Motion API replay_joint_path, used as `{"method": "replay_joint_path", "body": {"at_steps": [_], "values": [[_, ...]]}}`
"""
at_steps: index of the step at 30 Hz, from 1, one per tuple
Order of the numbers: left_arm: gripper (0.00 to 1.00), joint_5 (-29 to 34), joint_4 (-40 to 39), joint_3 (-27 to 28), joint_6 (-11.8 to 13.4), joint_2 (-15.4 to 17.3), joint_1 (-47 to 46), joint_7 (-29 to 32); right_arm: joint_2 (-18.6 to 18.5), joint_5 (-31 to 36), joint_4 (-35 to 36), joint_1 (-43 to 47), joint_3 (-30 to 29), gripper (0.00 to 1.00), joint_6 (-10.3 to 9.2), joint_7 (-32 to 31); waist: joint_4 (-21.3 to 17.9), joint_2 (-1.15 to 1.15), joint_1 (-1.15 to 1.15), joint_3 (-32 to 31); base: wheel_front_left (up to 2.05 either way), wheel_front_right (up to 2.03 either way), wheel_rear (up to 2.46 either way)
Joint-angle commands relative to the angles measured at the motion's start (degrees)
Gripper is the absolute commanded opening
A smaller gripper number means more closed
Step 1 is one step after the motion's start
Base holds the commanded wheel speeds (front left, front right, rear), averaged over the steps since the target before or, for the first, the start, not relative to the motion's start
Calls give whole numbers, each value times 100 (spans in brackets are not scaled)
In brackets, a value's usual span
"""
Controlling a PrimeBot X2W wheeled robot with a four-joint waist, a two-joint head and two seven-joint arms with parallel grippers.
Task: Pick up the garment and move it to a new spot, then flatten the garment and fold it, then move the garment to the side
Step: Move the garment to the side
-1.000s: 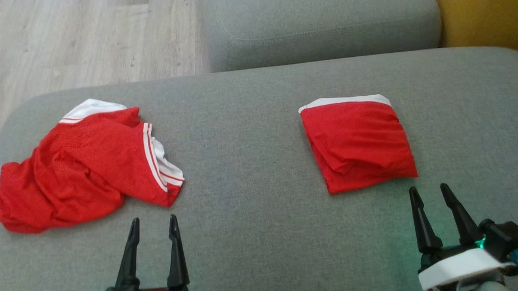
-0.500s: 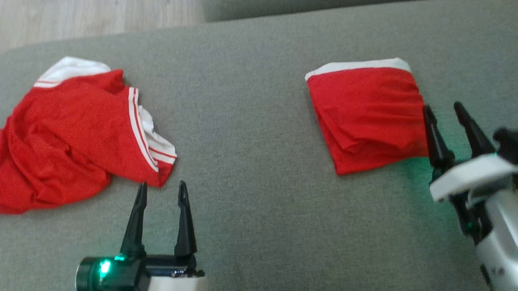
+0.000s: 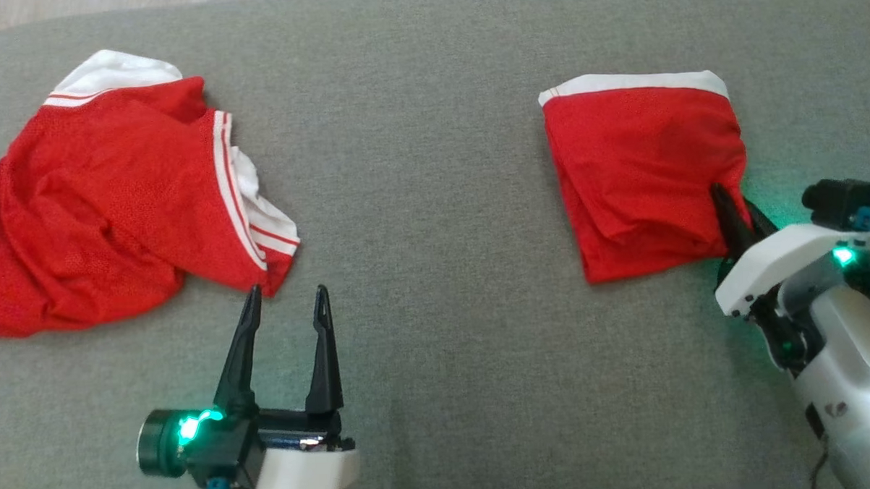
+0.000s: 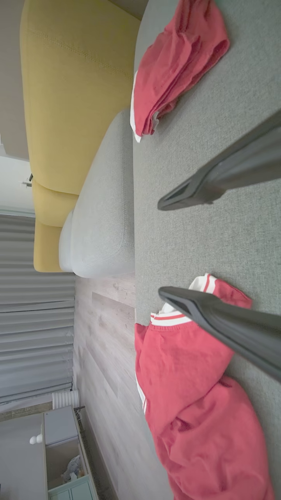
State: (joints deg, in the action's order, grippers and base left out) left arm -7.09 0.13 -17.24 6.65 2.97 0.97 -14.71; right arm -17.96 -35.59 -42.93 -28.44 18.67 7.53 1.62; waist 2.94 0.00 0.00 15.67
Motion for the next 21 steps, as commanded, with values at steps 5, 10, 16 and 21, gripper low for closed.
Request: {"method": "replay_joint_path", "body": {"at_steps": [5,10,16,21], "values": [[100,-21,-227,139,44,-9,-232,-29,-418,-67,96,-266,212,0,-4,199,-247,0,0,243,0,0,0],[100,54,-285,120,-37,-9,-466,-29,-1020,21,6,-646,90,0,-4,209,-542,0,0,732,0,0,0],[100,264,-288,126,-230,-9,-971,-29,-1773,128,-78,-1158,-436,0,-4,297,-868,0,0,1518,0,0,0],[100,370,-270,175,-328,-9,-1314,-29,-2185,215,-135,-1329,-905,0,-4,391,-994,0,0,1893,0,0,0]]}}
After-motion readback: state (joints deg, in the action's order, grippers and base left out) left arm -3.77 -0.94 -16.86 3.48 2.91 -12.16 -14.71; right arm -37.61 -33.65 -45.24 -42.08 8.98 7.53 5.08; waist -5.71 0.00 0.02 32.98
